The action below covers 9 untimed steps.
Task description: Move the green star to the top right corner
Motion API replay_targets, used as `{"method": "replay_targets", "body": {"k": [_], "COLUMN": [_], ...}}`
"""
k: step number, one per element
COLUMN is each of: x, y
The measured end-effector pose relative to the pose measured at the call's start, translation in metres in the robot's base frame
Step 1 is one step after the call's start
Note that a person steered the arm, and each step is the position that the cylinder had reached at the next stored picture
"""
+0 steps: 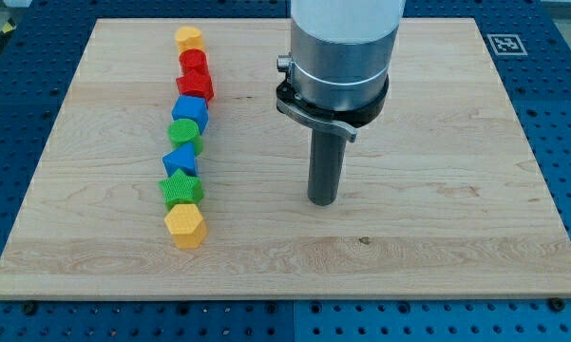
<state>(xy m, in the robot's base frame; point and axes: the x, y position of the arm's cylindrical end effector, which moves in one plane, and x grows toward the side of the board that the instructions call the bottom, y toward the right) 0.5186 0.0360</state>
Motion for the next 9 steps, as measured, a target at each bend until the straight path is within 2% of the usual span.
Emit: {"method": "replay_targets", "body": {"k": [1, 3, 5, 8, 9], "x": [0.0, -0.047, -0.053, 0.098, 0.098], "y": [0.0, -0.052, -0.063, -0.058, -0.129]}}
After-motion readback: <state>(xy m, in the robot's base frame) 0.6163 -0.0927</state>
